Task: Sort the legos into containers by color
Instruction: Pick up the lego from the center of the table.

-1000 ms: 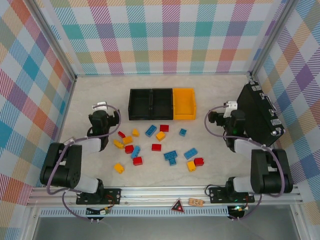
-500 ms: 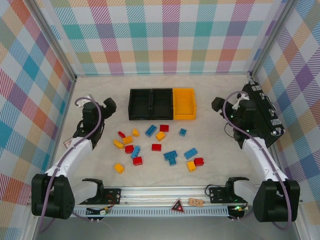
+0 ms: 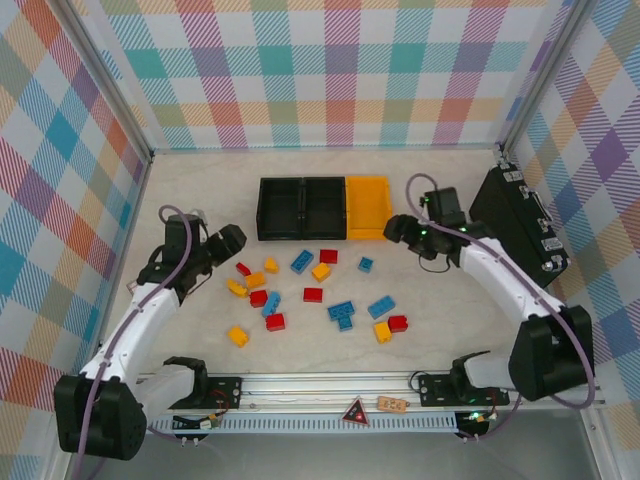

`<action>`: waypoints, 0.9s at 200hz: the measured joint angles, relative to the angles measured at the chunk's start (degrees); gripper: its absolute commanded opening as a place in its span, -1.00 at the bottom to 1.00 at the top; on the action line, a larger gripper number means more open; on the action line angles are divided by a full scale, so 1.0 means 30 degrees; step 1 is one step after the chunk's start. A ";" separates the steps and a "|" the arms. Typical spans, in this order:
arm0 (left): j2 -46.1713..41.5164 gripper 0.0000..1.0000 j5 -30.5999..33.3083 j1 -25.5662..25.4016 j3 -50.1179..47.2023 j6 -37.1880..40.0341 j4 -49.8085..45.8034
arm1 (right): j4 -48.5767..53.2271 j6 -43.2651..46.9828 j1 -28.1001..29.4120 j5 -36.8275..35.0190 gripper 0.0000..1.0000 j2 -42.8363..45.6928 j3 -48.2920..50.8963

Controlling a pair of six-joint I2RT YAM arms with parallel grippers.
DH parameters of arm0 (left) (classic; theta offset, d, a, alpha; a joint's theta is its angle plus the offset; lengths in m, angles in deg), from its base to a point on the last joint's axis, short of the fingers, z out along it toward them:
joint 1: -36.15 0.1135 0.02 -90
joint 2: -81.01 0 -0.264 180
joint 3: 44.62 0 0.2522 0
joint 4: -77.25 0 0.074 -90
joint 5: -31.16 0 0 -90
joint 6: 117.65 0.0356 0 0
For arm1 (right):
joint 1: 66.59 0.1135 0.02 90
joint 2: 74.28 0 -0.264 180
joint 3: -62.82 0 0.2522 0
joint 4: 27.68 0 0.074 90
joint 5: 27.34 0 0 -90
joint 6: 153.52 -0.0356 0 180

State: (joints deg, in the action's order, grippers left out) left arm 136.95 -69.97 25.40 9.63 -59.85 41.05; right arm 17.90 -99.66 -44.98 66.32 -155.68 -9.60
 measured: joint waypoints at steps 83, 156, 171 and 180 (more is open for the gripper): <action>-0.0160 0.62 0.0597 -0.4415 -0.1574 -0.1231 -0.1137 | 0.2259 -0.1282 0.3424 -0.2725 0.47 -0.6237 -0.3257; 0.1151 0.62 0.1537 -0.5967 -0.1574 -0.1982 -0.0962 | 0.2433 -0.1683 0.3453 -0.3439 0.17 -0.9384 -0.5741; 0.1231 0.62 0.1632 -0.6091 -0.1596 -0.2011 -0.0954 | 0.2455 -0.1705 0.3468 -0.3439 0.10 -0.9537 -0.5799; 0.1231 0.62 0.1756 -0.6149 -0.1617 -0.2062 -0.0954 | 0.2506 -0.1712 0.3490 -0.3439 0.10 -0.9566 -0.5799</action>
State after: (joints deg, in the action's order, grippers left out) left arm 140.65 -64.70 6.96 4.78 -66.04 38.18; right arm 25.41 -104.80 -34.51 56.00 -184.38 -27.00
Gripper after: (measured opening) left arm 0.812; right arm 0.555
